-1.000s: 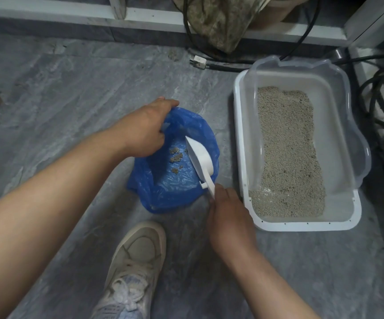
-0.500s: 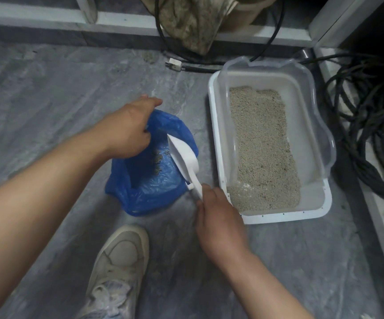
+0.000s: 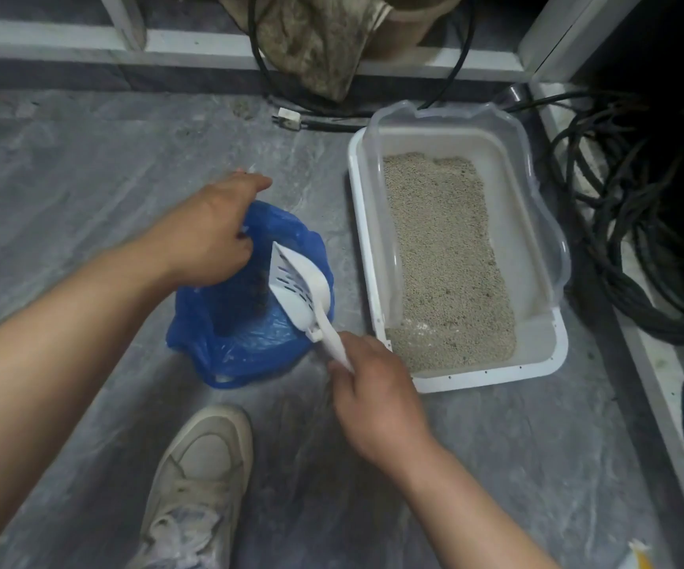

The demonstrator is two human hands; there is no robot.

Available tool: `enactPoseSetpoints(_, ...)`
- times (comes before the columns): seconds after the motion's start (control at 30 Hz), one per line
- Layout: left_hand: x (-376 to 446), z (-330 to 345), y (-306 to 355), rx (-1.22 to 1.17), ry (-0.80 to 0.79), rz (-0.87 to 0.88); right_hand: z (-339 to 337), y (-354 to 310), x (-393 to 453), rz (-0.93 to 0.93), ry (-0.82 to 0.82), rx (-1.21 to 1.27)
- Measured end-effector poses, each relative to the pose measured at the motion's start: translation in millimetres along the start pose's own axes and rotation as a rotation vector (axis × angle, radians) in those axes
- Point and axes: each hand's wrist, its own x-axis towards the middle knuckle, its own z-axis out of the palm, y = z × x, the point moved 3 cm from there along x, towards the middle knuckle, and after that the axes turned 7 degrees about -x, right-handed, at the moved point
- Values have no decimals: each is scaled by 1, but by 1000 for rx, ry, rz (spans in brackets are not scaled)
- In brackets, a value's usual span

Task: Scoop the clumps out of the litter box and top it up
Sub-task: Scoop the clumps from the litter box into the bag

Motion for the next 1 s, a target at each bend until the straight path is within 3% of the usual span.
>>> enactPoseSetpoints(0.1,2,-5,17,-58,66,71,-32,6,-4,54,62,166)
enactPoseSetpoints(0.27,13,-1,52,-195,234,134,-104,31,-22,262,-44,589)
enactPoseSetpoints(0.37,20,23,75,-242,177,173,-147,56,-28,435,54,708)
enactPoseSetpoints(0.47,24,59,99,-175,32,215,-170,92,-25,636,93,502)
enactPoseSetpoints(0.57,27,88,115,-43,-63,279,-174,119,-16,730,-33,130)
enactPoseSetpoints(0.73,30,114,110,88,-146,285,-163,128,16,513,-123,-581)
enactPoseSetpoints(0.87,28,116,105,82,-120,310,-151,132,38,487,-82,-788)
enactPoseSetpoints(1.0,27,115,102,78,-118,306,-141,135,46,544,-169,-797)
